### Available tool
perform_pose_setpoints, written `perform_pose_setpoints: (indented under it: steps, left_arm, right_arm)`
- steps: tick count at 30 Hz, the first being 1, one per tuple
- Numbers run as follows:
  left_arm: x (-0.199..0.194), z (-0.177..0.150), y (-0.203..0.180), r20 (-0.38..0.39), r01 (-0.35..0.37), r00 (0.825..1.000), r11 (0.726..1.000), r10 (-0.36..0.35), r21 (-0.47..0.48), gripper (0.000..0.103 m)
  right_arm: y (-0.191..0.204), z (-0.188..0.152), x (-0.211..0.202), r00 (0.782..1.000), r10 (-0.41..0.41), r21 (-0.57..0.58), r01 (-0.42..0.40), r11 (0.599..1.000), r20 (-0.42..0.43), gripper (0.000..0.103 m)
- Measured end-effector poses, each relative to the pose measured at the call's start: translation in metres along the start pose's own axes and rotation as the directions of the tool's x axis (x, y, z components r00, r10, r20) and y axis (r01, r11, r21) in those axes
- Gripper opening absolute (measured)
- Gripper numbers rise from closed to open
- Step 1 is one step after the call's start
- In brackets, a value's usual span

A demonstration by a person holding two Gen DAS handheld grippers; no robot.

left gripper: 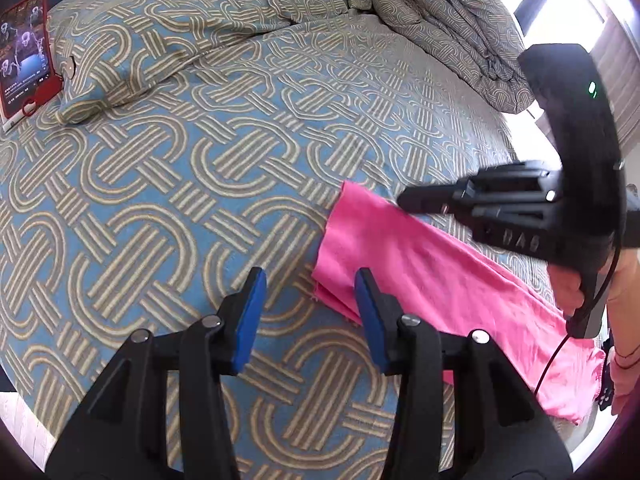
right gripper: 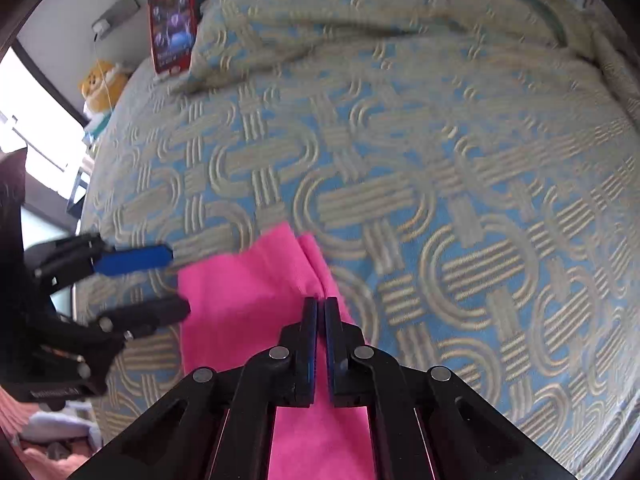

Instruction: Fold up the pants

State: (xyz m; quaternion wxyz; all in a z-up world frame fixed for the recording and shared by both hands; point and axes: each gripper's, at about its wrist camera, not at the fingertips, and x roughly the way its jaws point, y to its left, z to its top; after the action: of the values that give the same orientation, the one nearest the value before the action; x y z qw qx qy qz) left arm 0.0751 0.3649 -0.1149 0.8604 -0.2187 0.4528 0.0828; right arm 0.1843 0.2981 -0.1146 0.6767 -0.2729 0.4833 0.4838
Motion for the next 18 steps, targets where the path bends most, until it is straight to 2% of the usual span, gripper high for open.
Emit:
perform_pose_setpoints:
  steps: [2, 4, 5, 7, 8, 9, 10, 11, 12, 13, 14, 15, 18]
  left_arm:
    - [0.000, 0.001, 0.000, 0.004, 0.002, 1.000, 1.000, -0.002, -0.005, 0.048]
    - [0.000, 0.003, 0.001, 0.006, 0.000, 1.000, 1.000, 0.000, -0.012, 0.048]
    - [-0.001, 0.003, 0.000, 0.009, 0.002, 1.000, 1.000, -0.002, -0.015, 0.048]
    - [-0.003, 0.003, -0.001, 0.011, 0.011, 1.000, 1.000, -0.011, -0.012, 0.048]
    - [-0.004, 0.002, -0.002, 0.010, 0.013, 1.000, 1.000, -0.013, -0.005, 0.048]
    - [-0.005, 0.001, -0.003, 0.007, 0.011, 1.000, 1.000, -0.011, 0.002, 0.048]
    - [-0.006, 0.000, -0.004, 0.003, 0.011, 1.000, 1.000, -0.011, 0.008, 0.048]
    - [-0.006, -0.002, -0.006, -0.004, 0.016, 1.000, 1.000, -0.016, 0.015, 0.048]
    - [-0.005, -0.003, -0.008, -0.012, 0.023, 1.000, 1.000, -0.023, 0.019, 0.049]
    - [-0.002, -0.004, -0.010, -0.023, 0.031, 0.999, 0.999, -0.030, 0.021, 0.049]
    - [0.000, -0.006, -0.012, -0.032, 0.036, 0.999, 0.999, -0.035, 0.022, 0.049]
    - [0.003, -0.006, -0.016, -0.043, 0.033, 0.999, 0.999, -0.032, 0.024, 0.049]
    - [0.007, -0.007, -0.023, -0.050, 0.020, 0.999, 0.999, -0.019, 0.032, 0.049]
  right_arm:
    - [-0.007, 0.004, -0.012, 0.999, 0.007, 0.027, -0.009, 1.000, 0.042, 0.002]
    - [-0.015, 0.005, -0.017, 0.998, -0.022, 0.054, 0.019, 0.998, 0.058, 0.002]
    - [-0.018, 0.007, -0.017, 0.998, -0.039, 0.058, 0.036, 0.998, 0.052, 0.002]
    - [-0.017, 0.006, -0.014, 1.000, 0.014, 0.040, -0.015, 0.999, 0.007, 0.005]
    - [-0.017, 0.005, -0.012, 0.999, 0.043, 0.020, -0.042, 0.999, -0.033, 0.009]
    - [-0.016, -0.001, -0.010, 0.996, 0.053, -0.004, -0.053, 0.999, -0.071, 0.020]
    - [-0.014, -0.007, -0.009, 0.995, 0.043, -0.029, -0.046, 0.999, -0.095, 0.025]
    - [-0.012, -0.013, -0.009, 0.994, 0.027, -0.049, -0.032, 0.998, -0.105, 0.037]
    - [-0.011, -0.019, -0.009, 0.994, 0.022, -0.059, -0.029, 0.998, -0.109, 0.042]
    - [-0.012, -0.023, -0.007, 0.994, 0.030, -0.059, -0.037, 0.998, -0.109, 0.042]
    - [-0.013, -0.026, -0.004, 0.993, 0.042, -0.047, -0.047, 0.998, -0.110, 0.030]
    - [-0.015, -0.028, -0.001, 0.993, 0.044, -0.026, -0.047, 0.999, -0.114, 0.005]
    - [-0.013, -0.029, -0.008, 0.998, 0.002, -0.033, -0.004, 0.999, -0.060, 0.000]
